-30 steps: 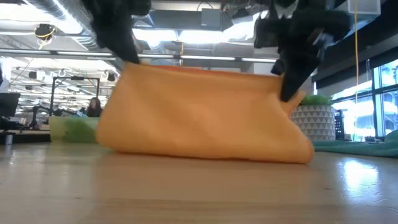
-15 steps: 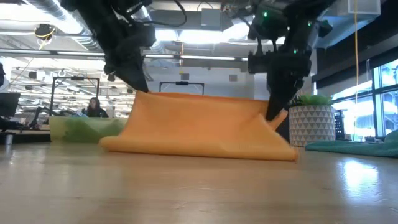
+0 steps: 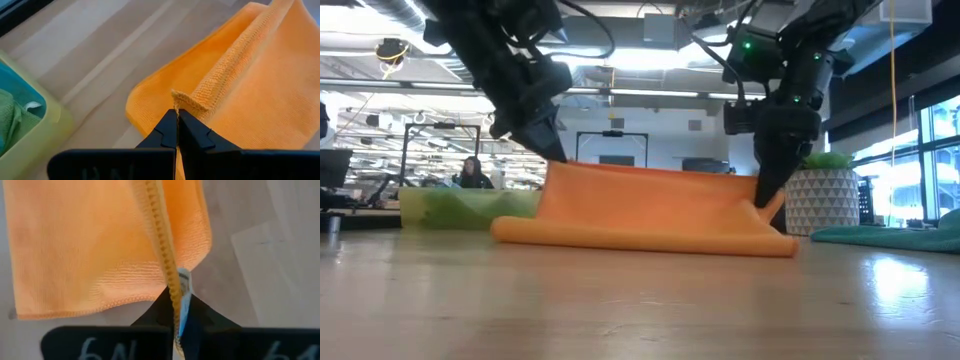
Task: Fold microfiber towels
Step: Fold the orange towel
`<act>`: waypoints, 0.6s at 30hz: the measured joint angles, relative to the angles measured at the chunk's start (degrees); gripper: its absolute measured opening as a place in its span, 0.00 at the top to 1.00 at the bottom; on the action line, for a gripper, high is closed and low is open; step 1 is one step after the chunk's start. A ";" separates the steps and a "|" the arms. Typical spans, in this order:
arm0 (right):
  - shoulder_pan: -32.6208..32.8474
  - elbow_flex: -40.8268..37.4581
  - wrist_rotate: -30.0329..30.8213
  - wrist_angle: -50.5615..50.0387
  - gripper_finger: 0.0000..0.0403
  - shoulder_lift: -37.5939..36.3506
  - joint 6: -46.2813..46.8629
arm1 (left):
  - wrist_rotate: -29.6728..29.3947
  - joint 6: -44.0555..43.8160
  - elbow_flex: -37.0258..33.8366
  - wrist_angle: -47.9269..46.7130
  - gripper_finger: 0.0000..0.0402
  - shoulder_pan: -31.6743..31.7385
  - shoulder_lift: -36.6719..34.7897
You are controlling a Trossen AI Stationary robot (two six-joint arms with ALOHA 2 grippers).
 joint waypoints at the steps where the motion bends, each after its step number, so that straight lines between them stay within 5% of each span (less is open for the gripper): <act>1: -0.22 0.00 0.04 0.40 0.96 0.00 0.02 | -0.01 0.00 -0.03 -0.02 1.00 0.17 0.00; 18: -1.24 -0.04 -1.61 1.71 0.93 0.02 2.90 | -1.30 0.39 -0.05 -2.39 0.90 0.32 1.33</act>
